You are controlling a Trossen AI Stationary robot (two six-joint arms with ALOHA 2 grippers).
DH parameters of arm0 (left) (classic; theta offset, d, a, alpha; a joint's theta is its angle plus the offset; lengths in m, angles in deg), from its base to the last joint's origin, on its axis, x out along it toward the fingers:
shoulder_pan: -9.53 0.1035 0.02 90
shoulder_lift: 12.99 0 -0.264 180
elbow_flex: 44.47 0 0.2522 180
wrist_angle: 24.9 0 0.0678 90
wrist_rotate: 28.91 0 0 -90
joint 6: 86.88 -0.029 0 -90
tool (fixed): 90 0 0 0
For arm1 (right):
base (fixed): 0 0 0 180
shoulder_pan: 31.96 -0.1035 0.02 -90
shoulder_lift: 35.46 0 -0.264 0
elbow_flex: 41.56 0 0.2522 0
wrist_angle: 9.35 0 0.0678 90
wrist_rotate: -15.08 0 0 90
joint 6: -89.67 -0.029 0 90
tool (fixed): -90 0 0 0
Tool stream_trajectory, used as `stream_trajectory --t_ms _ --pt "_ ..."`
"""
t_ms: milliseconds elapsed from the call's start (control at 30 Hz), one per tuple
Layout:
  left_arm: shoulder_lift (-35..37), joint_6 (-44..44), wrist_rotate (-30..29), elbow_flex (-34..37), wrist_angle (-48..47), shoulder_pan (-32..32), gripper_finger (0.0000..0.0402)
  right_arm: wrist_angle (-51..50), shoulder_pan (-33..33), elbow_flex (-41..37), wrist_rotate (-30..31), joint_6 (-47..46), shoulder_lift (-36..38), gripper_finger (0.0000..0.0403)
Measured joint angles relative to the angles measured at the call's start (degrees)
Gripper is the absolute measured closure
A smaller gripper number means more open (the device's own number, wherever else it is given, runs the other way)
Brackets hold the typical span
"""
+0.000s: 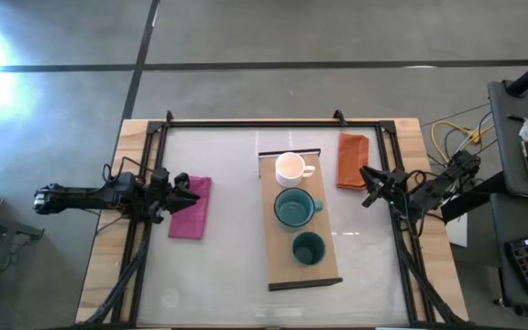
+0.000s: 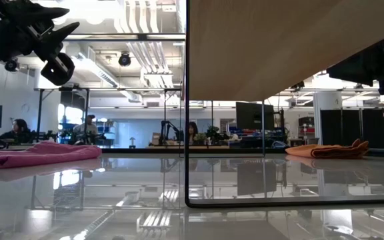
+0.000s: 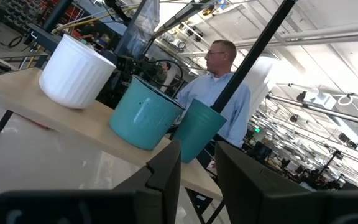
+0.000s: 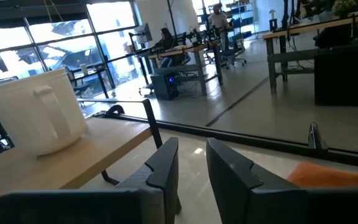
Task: Stack small to large cups/mugs on shelf
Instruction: Return to Home Position
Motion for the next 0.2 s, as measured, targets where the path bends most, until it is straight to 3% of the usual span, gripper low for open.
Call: stream_trajectory --t_ms 200 --pt "0.0 0.0 0.0 0.0 0.0 0.0 0.0316 0.0 0.0 0.0 0.0 0.0 0.0 0.0333"
